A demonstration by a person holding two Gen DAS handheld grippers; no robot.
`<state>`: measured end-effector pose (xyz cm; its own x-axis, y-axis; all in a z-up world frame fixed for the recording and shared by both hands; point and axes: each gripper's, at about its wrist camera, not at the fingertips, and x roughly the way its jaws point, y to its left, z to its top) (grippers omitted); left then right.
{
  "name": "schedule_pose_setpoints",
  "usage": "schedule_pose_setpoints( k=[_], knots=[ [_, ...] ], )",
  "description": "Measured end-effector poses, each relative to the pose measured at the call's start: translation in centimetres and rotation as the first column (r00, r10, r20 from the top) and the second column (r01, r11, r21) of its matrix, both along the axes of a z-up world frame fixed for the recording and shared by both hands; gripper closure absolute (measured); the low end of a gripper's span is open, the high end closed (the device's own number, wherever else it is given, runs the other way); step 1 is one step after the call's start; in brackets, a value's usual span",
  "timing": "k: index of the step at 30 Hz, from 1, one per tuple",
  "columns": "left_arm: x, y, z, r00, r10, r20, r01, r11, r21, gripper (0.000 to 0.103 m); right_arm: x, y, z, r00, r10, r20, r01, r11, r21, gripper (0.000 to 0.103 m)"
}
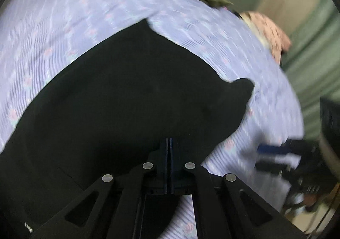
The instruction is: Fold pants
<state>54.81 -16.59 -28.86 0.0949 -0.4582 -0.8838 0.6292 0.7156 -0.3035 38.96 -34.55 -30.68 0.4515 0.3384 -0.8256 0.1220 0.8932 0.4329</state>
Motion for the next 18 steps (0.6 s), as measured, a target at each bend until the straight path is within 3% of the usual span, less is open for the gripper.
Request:
schedule_pose_setpoints(
  k=[3, 5, 6, 8, 11, 12, 14, 16, 18],
  knots=[
    [2.7, 0.9, -1.1, 0.995, 0.036, -0.088, -0.039, 0.998, -0.041, 0.099, 2.1, 1.6, 0.1, 0.999, 0.039, 0.029, -0.04, 0.998, 0.045, 0.065],
    [3.5, 1.1, -2.2, 0.993, 0.052, -0.105, -0.053, 0.998, -0.013, 0.099, 3.7, 3.2, -0.2, 0.995, 0.095, 0.039, -0.097, 0.994, 0.054, 0.065],
    [3.4, 1.0, -2.3, 0.994, 0.049, -0.099, -0.046, 0.998, 0.03, 0.099, 4.4, 3.9, -0.7, 0.993, 0.114, 0.021, -0.115, 0.993, 0.034, 0.065],
    [2.0, 1.2, -1.2, 0.998, -0.011, -0.066, 0.013, 0.999, 0.031, 0.099, 4.5, 4.6, -1.3, 0.993, 0.118, -0.007, -0.118, 0.992, 0.034, 0.065],
    [-2.6, 0.9, 1.2, 0.985, -0.161, 0.058, 0.156, 0.984, 0.082, 0.076, 2.2, 4.1, -0.9, 0.996, 0.092, -0.012, -0.092, 0.995, 0.024, 0.065],
    [-4.7, 0.8, 1.8, 0.97, -0.219, 0.102, 0.208, 0.972, 0.106, 0.068, 1.6, 3.8, -0.9, 0.996, 0.084, -0.019, -0.083, 0.996, 0.012, 0.065],
    [-8.2, 0.3, 2.2, 0.94, -0.301, 0.161, 0.277, 0.948, 0.157, 0.065, 0.1, 3.1, -1.1, 0.998, 0.045, -0.049, -0.046, 0.999, -0.021, 0.065],
    [-11.5, -0.4, 1.9, 0.888, -0.396, 0.232, 0.345, 0.909, 0.232, 0.057, -1.0, 2.9, -1.4, 0.997, 0.024, -0.073, -0.026, 0.999, -0.039, 0.065],
    [-14.4, -1.4, 0.6, 0.823, -0.483, 0.299, 0.386, 0.862, 0.329, 0.057, -1.7, 3.0, -1.5, 0.996, 0.016, -0.088, -0.021, 0.998, -0.06, 0.065]
  ],
)
